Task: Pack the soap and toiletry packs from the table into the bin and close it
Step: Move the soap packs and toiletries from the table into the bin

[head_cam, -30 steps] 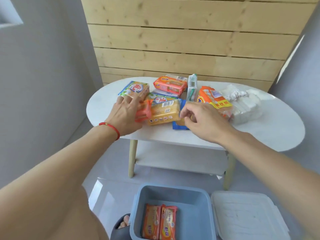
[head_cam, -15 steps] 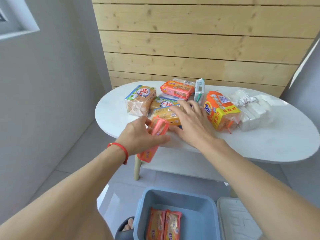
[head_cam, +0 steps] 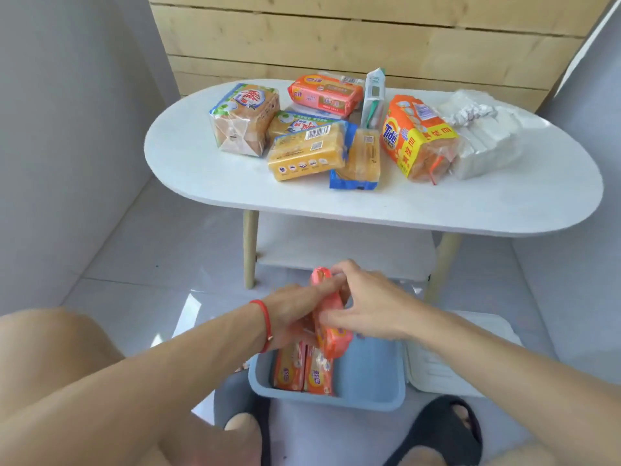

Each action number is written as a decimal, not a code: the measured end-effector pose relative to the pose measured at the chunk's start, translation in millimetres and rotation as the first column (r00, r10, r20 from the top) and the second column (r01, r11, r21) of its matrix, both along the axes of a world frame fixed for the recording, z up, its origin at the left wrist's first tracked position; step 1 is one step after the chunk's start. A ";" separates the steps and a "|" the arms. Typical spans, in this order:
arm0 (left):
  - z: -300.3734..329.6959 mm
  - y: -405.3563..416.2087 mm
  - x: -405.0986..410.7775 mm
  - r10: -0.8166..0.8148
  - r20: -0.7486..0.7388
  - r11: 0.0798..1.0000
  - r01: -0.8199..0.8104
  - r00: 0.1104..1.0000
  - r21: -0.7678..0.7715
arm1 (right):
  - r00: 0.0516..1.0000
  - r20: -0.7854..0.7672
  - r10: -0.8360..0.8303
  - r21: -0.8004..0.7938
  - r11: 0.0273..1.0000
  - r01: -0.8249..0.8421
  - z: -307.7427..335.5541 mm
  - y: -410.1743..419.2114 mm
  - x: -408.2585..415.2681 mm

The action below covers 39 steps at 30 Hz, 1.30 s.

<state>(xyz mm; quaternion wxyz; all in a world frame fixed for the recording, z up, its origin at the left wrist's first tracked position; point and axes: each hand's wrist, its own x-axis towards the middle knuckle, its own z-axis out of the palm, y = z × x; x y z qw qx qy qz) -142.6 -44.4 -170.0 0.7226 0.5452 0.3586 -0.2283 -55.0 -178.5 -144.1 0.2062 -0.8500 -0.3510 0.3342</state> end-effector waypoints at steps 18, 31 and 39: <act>-151.5 15.8 -56.1 -0.084 -0.378 0.484 0.370 0.922 0.793 | 0.880 -0.015 -0.475 -0.439 0.794 0.421 -241.7 -20.3 -23.4; -156.6 14.8 -49.9 -0.010 -0.407 0.547 0.346 0.914 0.762 | 0.978 -0.099 -0.184 -0.575 0.812 0.095 -246.7 -20.6 -21.6; -99.5 10.8 -34.3 -0.079 -0.145 0.123 0.154 0.986 0.980 | 0.994 -0.065 -0.085 -0.252 0.966 0.066 -155.1 20.1 -7.8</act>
